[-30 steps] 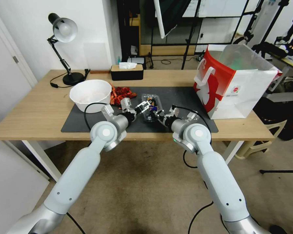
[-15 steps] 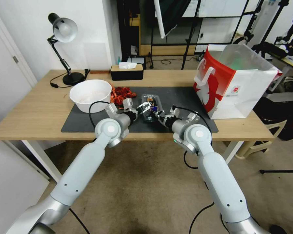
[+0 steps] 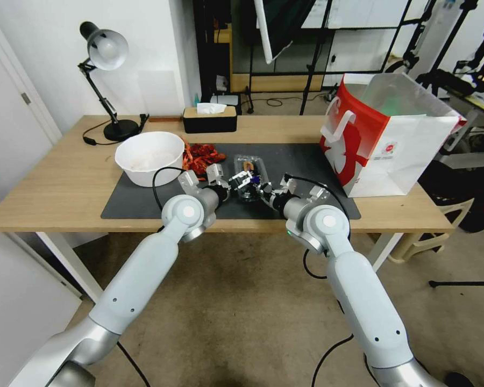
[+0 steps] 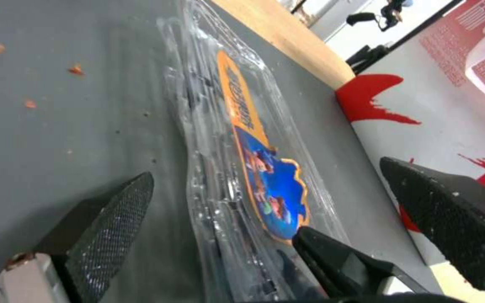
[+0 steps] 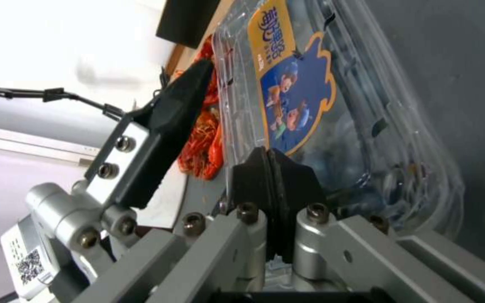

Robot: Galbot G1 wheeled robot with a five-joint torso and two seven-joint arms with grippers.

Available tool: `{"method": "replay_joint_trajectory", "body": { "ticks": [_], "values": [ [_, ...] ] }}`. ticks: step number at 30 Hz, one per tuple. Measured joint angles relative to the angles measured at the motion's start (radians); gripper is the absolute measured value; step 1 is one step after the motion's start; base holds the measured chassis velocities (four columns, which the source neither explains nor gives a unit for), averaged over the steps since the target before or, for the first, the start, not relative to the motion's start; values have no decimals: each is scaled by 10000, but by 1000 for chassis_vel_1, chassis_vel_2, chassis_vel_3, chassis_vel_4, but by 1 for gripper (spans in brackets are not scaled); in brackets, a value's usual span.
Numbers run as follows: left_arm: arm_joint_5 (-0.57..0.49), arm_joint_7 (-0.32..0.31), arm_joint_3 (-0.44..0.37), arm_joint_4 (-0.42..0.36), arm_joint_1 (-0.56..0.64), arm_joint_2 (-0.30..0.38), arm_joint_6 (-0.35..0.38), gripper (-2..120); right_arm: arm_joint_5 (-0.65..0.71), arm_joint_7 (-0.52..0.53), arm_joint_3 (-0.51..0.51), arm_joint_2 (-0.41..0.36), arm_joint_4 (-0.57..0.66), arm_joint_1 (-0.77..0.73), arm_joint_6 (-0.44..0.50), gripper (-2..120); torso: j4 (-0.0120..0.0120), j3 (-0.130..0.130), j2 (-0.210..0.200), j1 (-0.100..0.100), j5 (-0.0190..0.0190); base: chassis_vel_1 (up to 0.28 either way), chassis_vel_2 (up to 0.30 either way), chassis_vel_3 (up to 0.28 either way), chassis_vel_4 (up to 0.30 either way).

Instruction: Close the takeout container lid, then place the container into the takeout bag.

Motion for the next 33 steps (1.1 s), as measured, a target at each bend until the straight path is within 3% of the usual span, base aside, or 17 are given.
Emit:
{"method": "replay_joint_trajectory", "body": {
  "ticks": [6,17,21,22,23,25,29,33],
  "values": [
    [-16,-93,65,108,-69,-52,82,88,-6,-12,13,-24,12,-48,-9,0,0,0,0,0,-1,0,0,0,0],
    [-213,-376,53,227,-108,-13,-77,45,-51,-18,-44,-5,129,-97,-33,0,1,0,0,0,-1,0,0,0,0],
    [-223,-382,50,237,-108,-8,-89,38,-57,-18,-48,-5,155,-107,-34,0,1,0,0,0,-1,0,0,0,0],
    [-228,-386,51,244,-108,-8,-95,28,-61,-18,-49,-5,168,-116,-35,0,1,0,0,0,-1,0,0,0,0],
    [-228,-386,51,244,-108,-8,-95,28,-61,-18,-49,-5,168,-116,-35,0,1,0,0,0,-1,0,0,0,0],
    [-245,-393,49,252,-106,-18,-114,15,-67,-18,-47,-20,203,-151,-38,0,1,-1,0,0,-1,0,0,0,0],
    [-276,-401,49,261,-104,-24,-133,2,-72,-18,-19,-56,249,-211,-41,0,0,0,0,0,-1,0,0,0,0],
    [-354,-398,50,343,-144,-18,-161,0,-73,-16,54,-113,423,-333,-42,0,0,0,0,0,0,0,0,0,0]
  ]
}}
